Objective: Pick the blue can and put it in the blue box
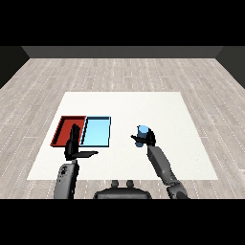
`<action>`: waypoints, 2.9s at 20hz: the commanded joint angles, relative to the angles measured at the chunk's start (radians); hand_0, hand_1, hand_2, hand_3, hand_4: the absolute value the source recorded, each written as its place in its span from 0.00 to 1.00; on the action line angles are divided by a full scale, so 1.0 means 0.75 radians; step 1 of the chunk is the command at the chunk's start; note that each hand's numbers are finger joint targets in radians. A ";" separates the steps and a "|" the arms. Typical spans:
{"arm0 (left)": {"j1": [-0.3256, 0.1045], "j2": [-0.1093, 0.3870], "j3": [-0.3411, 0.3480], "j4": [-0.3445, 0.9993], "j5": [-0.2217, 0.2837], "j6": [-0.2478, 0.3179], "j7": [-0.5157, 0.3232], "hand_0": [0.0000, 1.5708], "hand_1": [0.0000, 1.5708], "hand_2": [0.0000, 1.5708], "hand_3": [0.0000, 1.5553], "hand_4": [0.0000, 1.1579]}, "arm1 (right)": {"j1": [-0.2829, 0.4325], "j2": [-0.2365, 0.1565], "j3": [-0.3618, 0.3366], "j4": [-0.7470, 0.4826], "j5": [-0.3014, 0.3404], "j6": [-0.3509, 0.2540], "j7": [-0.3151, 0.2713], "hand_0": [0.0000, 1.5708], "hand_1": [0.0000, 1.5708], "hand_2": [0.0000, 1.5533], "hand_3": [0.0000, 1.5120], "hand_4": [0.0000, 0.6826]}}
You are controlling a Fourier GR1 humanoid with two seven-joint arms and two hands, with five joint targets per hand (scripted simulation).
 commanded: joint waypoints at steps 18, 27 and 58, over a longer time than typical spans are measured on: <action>-0.004 -0.021 -0.089 0.061 -0.068 -0.017 -0.049 0.00 0.00 0.00 0.00 0.00 | 0.108 -0.015 0.129 -0.452 0.170 -0.090 0.076 0.93 0.93 0.95 0.90 0.75; -0.174 -0.057 -0.190 0.127 -0.034 0.031 0.072 0.00 0.00 0.00 0.00 0.00 | 0.071 -0.011 0.171 -0.587 0.201 -0.077 0.152 0.92 0.92 0.95 0.90 0.79; -0.464 -0.057 -0.582 0.431 0.184 0.343 0.077 0.00 0.00 0.00 0.00 0.00 | -0.053 0.007 0.214 -0.699 0.190 -0.050 0.274 0.92 0.92 0.94 0.91 0.81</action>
